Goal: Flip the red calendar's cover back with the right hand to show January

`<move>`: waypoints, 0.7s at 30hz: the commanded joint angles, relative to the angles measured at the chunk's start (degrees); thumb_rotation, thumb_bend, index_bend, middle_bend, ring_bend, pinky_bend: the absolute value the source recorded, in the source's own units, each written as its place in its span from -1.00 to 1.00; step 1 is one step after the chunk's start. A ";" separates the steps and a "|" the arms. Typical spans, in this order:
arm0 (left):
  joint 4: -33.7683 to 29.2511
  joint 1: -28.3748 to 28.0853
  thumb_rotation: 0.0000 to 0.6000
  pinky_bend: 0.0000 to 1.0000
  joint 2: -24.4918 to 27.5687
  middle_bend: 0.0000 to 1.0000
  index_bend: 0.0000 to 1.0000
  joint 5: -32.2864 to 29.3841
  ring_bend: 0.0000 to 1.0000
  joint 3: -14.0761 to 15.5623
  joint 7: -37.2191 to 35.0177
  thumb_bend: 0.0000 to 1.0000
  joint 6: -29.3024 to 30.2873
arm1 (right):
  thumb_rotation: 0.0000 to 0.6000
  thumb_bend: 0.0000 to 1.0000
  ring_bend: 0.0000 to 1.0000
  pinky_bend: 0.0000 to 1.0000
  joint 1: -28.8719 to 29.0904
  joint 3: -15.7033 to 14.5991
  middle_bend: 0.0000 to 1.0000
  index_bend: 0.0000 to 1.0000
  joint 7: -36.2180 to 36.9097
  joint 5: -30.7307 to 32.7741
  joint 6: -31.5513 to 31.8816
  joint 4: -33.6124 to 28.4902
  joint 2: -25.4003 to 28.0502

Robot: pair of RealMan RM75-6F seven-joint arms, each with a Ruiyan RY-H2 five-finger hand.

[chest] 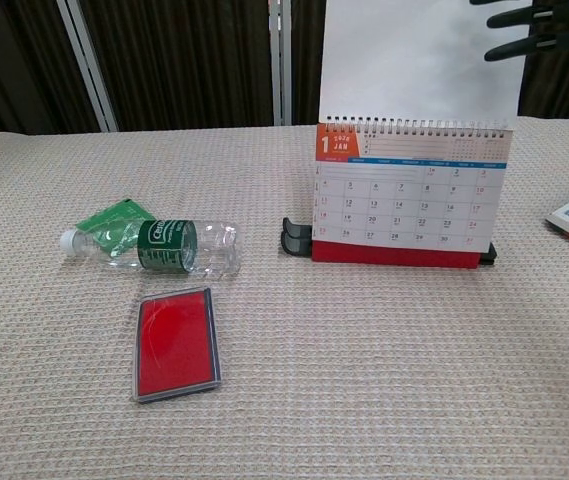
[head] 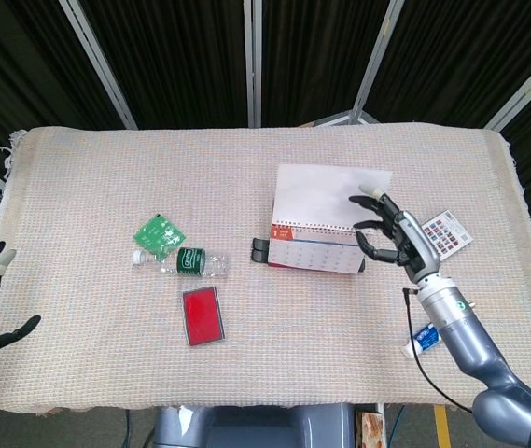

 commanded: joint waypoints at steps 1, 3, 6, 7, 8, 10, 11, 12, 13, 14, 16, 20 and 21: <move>0.14 -0.04 1.00 -1.00 -0.06 -1.00 -1.00 -0.17 -1.00 -0.07 -0.12 -0.83 -0.07 | 1.00 -0.33 -1.00 -0.94 3.23 0.28 -1.00 -1.00 -4.71 1.83 0.27 3.48 -0.70; 0.25 -0.10 1.00 -1.00 -0.07 -1.00 -1.00 -0.41 -1.00 -0.13 -0.21 -0.83 -0.23 | 1.00 -0.36 -1.00 -1.00 4.48 -0.34 -1.00 -1.00 -7.66 2.71 0.62 5.12 -0.96; 0.55 -0.29 1.00 -1.00 -0.18 -1.00 -1.00 -0.76 -1.00 -0.10 -0.18 -0.83 -0.83 | 1.00 -0.42 -1.00 -1.00 6.24 -3.15 -1.00 -1.00 -14.00 3.16 -0.41 7.73 -0.74; 0.56 -0.35 1.00 -1.00 -0.21 -1.00 -1.00 -0.79 -1.00 -0.08 -0.18 -0.83 -0.95 | 1.00 -0.44 -1.00 -1.00 6.81 -4.12 -1.00 -1.00 -15.56 3.70 -1.53 8.33 -0.41; 0.56 -0.38 1.00 -1.00 -0.22 -1.00 -1.00 -0.75 -1.00 -0.06 -0.16 -0.83 -0.99 | 1.00 -0.49 -1.00 -1.00 7.22 -4.97 -1.00 -1.00 -16.63 3.98 -2.71 8.81 -0.08; 0.51 -0.40 1.00 -1.00 -0.22 -1.00 -1.00 -0.58 -1.00 0.03 -0.04 -0.83 -0.97 | 1.00 -0.58 -1.00 -1.00 7.93 -6.52 -1.00 -1.00 -17.92 4.61 -5.47 9.81 0.54; 0.47 -0.39 1.00 -1.00 -0.20 -1.00 -1.00 -0.50 -1.00 0.05 0.01 -0.83 -0.92 | 1.00 -0.62 -1.00 -1.00 8.22 -7.11 -1.00 -1.00 -18.17 4.83 -6.72 10.32 0.73; 0.39 -0.38 1.00 -1.00 -0.18 -1.00 -1.00 -0.44 -1.00 0.08 0.07 -0.83 -0.87 | 1.00 -0.65 -1.00 -1.00 8.54 -7.84 -1.00 -1.00 -18.36 4.85 -8.36 11.04 0.92; 0.34 -0.36 1.00 -1.00 -0.19 -1.00 -1.00 -0.42 -1.00 0.09 0.13 -0.83 -0.83 | 1.00 -0.66 -1.00 -1.00 8.73 -8.38 -1.00 -1.00 -18.57 4.72 -9.41 11.57 1.06; 0.29 -0.37 1.00 -1.00 -0.18 -1.00 -1.00 -0.41 -1.00 0.09 0.17 -0.83 -0.82 | 1.00 -0.68 -1.00 -1.00 8.93 -8.89 -1.00 -1.00 -18.81 4.49 -10.37 12.04 1.18; 0.16 -0.38 1.00 -1.00 -0.18 -1.00 -1.00 -0.38 -1.00 0.13 0.25 -0.83 -0.84 | 1.00 -0.69 -1.00 -1.00 9.18 -9.67 -1.00 -1.00 -18.85 4.04 -12.20 12.67 1.46; -0.04 -0.46 1.00 -1.00 -0.28 -1.00 -1.00 -0.24 -1.00 0.18 0.38 -0.83 -0.89 | 1.00 -0.69 -1.00 -1.00 9.15 -10.45 -1.00 -1.00 -18.79 2.78 -13.15 13.23 1.49; -0.10 -0.47 1.00 -1.00 -0.28 -1.00 -1.00 -0.17 -1.00 0.20 0.47 -0.83 -0.86 | 1.00 -0.69 -1.00 -1.00 9.19 -10.78 -1.00 -1.00 -18.95 2.38 -13.47 13.31 1.52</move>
